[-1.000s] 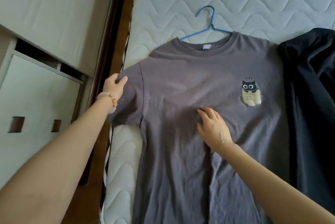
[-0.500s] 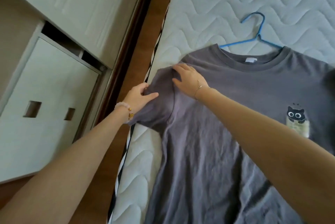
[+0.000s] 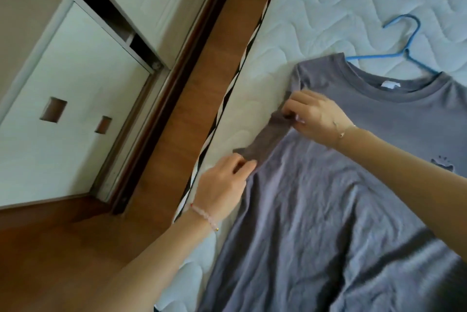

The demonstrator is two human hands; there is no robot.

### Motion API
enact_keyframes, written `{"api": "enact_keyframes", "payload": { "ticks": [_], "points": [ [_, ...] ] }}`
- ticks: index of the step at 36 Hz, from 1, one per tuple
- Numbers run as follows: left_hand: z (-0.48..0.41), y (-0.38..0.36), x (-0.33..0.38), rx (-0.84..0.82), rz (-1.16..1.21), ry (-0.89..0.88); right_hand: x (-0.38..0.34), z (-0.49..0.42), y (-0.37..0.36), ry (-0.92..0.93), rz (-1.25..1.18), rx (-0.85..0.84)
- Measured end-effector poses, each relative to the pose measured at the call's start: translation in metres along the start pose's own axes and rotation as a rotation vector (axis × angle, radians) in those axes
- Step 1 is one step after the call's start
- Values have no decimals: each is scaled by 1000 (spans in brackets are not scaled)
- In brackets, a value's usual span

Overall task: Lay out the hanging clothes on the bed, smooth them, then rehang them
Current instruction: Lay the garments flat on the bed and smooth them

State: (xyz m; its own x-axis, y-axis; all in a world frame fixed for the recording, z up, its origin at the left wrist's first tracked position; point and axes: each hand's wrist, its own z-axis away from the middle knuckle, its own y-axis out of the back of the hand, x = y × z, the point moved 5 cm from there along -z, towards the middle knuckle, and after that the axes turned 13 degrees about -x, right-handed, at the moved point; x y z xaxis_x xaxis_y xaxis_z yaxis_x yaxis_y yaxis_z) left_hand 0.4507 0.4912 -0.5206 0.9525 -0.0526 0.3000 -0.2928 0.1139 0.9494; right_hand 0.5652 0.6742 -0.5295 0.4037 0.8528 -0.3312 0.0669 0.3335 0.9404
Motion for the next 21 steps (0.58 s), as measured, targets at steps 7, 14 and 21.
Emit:
{"api": "enact_keyframes", "payload": {
  "ticks": [7, 14, 21],
  "points": [
    [35, -56, 64, -257, 80, -197, 23, 84, -19, 37, 179, -184],
    [48, -51, 51, -249, 162, 104, -1, 80, -8, -47, 31, -124],
    [54, -68, 43, -311, -84, 94, -27, 52, -36, 7, 162, -352]
  ]
}}
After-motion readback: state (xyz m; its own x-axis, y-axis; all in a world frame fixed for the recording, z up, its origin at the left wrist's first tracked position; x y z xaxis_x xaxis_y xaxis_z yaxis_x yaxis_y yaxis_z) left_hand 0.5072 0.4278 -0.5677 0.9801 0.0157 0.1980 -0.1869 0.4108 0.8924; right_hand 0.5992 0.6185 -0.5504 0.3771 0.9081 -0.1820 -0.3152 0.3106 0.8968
